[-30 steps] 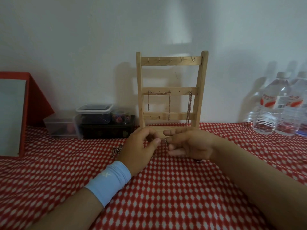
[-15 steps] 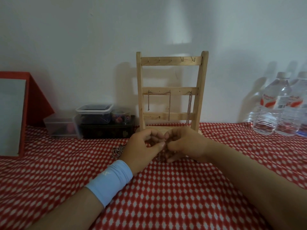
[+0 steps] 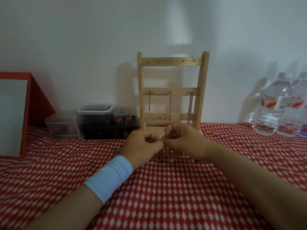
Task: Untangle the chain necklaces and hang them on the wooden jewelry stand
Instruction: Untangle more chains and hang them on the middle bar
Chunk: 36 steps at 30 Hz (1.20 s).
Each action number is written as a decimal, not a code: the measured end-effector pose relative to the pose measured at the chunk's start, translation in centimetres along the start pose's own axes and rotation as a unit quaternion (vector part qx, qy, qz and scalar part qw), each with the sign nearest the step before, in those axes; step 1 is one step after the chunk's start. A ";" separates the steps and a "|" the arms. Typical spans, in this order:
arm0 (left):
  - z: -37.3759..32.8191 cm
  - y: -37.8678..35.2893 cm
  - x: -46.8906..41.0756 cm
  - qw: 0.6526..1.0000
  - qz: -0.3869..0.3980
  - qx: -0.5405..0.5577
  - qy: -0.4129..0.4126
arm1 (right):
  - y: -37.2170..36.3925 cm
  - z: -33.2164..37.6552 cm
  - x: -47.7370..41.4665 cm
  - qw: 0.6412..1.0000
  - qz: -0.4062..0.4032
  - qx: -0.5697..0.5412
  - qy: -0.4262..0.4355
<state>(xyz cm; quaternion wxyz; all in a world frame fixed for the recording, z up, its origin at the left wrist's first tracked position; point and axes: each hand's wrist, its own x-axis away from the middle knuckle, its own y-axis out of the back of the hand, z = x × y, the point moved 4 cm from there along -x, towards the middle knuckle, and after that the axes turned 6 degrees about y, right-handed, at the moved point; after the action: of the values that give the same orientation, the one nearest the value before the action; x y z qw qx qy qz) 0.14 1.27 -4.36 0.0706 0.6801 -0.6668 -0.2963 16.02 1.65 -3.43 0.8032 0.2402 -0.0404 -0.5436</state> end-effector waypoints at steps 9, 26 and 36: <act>0.3 -1.1 0.1 0.992 0.116 -0.041 0.005 | 0.0 0.9 0.0 0.993 -0.017 0.114 -0.005; 0.5 -1.2 0.2 0.980 0.136 0.108 0.101 | 0.0 1.2 0.0 0.972 -0.058 0.229 0.018; 0.2 -0.6 -0.1 0.989 0.144 -0.044 -0.012 | 1.1 0.6 0.4 0.990 0.045 0.030 -0.128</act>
<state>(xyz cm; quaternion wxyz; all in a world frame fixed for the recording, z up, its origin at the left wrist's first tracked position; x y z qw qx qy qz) 0.60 1.53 -4.78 0.1344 0.5698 -0.7449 -0.3200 16.91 1.37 -2.53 0.8076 0.1907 -0.1703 -0.5315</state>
